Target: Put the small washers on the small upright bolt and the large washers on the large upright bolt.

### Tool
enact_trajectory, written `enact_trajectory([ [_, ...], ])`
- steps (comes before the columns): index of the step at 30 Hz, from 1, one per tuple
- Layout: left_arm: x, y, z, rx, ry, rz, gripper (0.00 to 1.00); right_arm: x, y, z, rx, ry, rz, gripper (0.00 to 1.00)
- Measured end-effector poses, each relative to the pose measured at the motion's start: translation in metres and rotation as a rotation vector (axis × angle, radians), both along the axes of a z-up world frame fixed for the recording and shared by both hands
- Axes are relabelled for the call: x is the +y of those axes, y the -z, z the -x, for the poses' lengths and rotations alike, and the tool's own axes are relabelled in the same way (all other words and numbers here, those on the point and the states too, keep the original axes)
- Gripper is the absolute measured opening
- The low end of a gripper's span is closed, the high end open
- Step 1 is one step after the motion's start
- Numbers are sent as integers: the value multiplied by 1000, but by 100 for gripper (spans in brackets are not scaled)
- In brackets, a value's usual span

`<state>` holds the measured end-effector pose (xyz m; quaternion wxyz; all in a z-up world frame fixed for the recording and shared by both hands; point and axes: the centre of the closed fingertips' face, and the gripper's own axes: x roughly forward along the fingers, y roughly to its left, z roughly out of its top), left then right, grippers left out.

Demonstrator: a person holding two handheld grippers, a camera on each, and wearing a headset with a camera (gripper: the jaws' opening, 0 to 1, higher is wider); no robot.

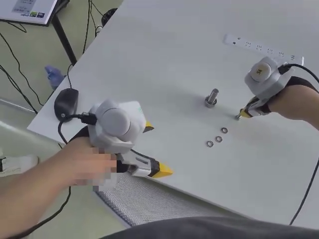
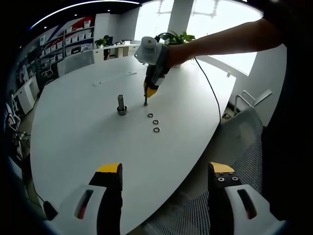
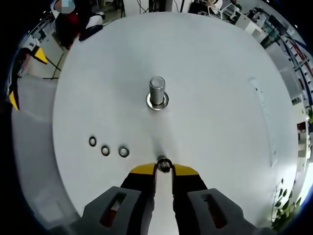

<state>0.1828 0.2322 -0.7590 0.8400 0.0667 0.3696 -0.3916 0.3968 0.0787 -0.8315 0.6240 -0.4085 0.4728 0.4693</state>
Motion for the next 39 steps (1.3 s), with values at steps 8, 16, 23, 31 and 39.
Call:
enact_trajectory([
  [8,0,2,1,8,-6,-1,70,0,9,-2,-1,-10,4,13],
  [16,3,3,3,15,-25,0,69,1,20,-2,6,-23,11,13],
  [23,6,5,6,26,-37,3,68,-1,30,-2,17,-32,28,13],
  [31,7,7,5,27,-45,-1,68,-4,33,-7,23,-27,29,13],
  [39,1,5,7,31,-37,3,66,-5,32,-4,22,-27,21,14],
])
